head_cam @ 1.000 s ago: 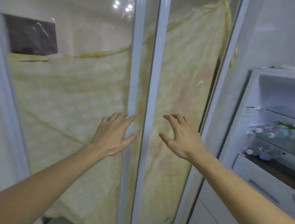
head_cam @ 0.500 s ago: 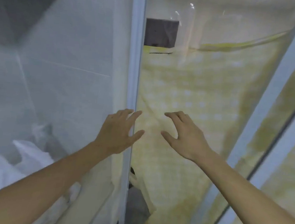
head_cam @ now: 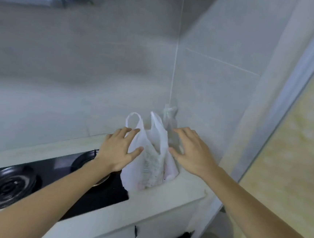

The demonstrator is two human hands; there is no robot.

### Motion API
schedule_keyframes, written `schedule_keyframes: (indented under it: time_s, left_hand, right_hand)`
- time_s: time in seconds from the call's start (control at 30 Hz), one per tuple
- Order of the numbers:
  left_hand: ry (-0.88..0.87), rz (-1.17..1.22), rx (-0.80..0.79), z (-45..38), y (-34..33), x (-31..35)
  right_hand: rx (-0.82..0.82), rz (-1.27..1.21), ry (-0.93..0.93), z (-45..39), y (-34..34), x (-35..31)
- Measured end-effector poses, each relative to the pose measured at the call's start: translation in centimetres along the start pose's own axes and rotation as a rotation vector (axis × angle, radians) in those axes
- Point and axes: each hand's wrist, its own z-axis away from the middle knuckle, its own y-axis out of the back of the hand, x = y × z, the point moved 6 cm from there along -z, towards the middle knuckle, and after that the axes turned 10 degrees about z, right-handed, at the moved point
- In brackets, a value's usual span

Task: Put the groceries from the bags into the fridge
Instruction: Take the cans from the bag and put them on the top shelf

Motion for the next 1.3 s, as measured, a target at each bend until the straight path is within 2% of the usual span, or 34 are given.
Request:
schedule_keyframes:
  time_s: [0.13, 0.27, 0.5, 0.57, 0.73, 0.9, 1.03, 1.17, 1.3]
  left_hand:
    - [0.08, -0.021, 0.019, 1.2, 0.1, -5.3]
    - [0.103, 0.034, 0.024, -1.4, -1.6, -8.8]
    - [-0.025, 0.071, -0.063, -10.9, -7.1, -10.1]
    - [-0.077, 0.064, -0.064, -13.7, -8.4, -9.6]
    - [-0.166, 0.054, -0.132, -19.6, -11.8, -8.8]
    - [-0.101, -0.16, -0.218, -22.1, -13.9, -11.2]
    - [-0.033, -0.329, -0.299, -22.3, -13.9, -13.2]
    - [-0.027, -0.486, -0.405, -22.6, -15.0, -13.3]
    - [-0.01, -0.505, -0.459, -22.3, -16.4, -13.7]
  right_hand:
    - [-0.05, -0.039, 0.061, -3.9, -4.7, -3.4]
    - [-0.107, 0.004, 0.11, -8.1, -9.6, -4.7]
    - [-0.161, 0.15, 0.056, -14.3, -15.2, -1.4]
    - [-0.174, 0.192, 0.123, -15.0, -16.3, -0.7]
    - [-0.067, 0.317, 0.387, -17.4, -19.4, 1.1]
    - [-0.083, 0.453, 0.627, -20.8, -21.7, 2.8]
    - [-0.123, 0.533, 0.696, -23.1, -23.7, 5.0]
    - [-0.138, 0.452, 0.767, -23.7, -25.2, 6.2]
    - [-0.185, 0.388, 0.803, -23.6, -26.3, 8.0]
